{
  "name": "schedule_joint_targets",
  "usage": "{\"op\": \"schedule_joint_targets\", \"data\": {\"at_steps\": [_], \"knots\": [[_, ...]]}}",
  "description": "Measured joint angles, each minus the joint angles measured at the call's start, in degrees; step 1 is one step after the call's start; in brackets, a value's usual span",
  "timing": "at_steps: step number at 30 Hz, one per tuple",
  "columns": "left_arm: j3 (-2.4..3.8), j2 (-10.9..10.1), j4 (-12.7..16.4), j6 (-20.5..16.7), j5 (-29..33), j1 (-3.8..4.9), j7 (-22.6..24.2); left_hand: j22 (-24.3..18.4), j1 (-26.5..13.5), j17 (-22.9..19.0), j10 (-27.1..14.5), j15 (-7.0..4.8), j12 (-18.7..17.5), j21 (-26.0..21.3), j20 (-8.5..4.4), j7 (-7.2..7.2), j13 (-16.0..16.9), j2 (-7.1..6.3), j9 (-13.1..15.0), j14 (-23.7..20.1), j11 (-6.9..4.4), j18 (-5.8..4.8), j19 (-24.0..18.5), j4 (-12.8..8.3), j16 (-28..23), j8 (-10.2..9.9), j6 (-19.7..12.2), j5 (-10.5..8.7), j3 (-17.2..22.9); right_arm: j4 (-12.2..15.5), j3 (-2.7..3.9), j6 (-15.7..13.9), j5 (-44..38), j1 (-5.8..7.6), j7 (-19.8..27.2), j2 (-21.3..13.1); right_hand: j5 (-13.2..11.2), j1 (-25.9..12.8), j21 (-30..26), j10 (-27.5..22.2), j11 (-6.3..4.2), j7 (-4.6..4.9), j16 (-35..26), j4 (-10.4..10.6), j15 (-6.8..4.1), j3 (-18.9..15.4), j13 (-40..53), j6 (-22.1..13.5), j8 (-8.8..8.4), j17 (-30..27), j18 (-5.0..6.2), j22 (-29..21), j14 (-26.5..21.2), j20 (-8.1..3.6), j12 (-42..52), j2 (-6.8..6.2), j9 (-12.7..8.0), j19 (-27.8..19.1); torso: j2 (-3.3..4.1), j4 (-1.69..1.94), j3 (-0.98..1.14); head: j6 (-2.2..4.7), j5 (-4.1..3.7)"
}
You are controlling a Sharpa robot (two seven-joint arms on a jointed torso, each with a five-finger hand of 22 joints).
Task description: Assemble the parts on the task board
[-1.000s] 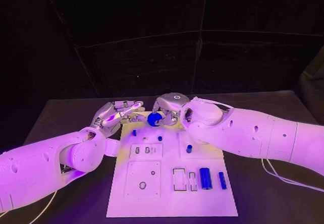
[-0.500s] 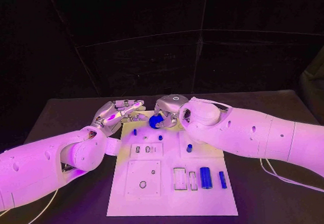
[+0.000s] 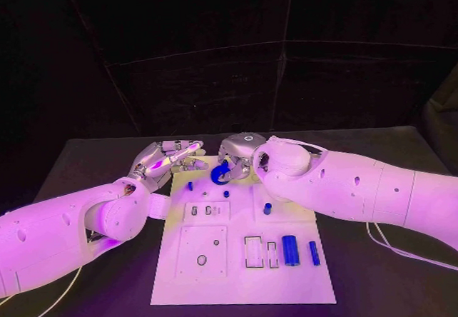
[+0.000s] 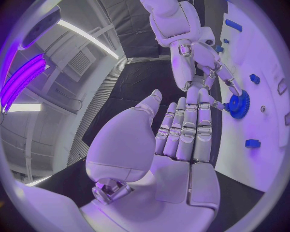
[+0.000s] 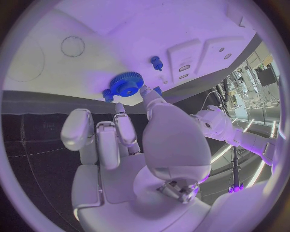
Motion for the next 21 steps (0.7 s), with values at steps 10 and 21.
{"op": "schedule_joint_targets", "data": {"at_steps": [10,21], "knots": [[0.00,-0.08,-0.08,0.00,0.00,0.00,0.00,0.00,0.00,0.00,0.00,0.00,0.00,0.00,0.00,0.00,0.00,0.00,0.00,0.00,0.00,0.00,0.00,0.00,0.00,0.00,0.00,0.00,0.00,2.49,0.00,-1.69,0.78,0.00,0.54,-3.12,1.44,0.04,0.00,-0.01,0.01,0.00,0.00,1.75,0.00,-1.75,0.74,0.00,0.00,-0.01,0.00,0.20,0.00,0.00,0.00,0.64,0.14,0.00,-0.01,-0.01,0.06,0.13,-0.05],[-0.01,-0.81,-0.20,0.01,0.00,0.00,0.00,0.01,0.00,-0.01,-0.21,0.00,0.00,0.00,0.00,0.00,0.00,0.00,0.00,0.00,0.21,-0.01,0.00,0.00,0.00,0.00,0.00,0.00,0.00,12.05,-0.03,-8.85,14.04,0.04,8.73,-20.75,3.85,3.54,0.00,0.21,-0.21,-0.42,0.00,0.19,-0.01,-1.64,0.73,0.42,0.21,-0.01,0.00,-0.10,0.00,0.00,0.26,1.46,0.22,0.00,-0.46,-0.80,0.32,0.46,-0.16]]}}
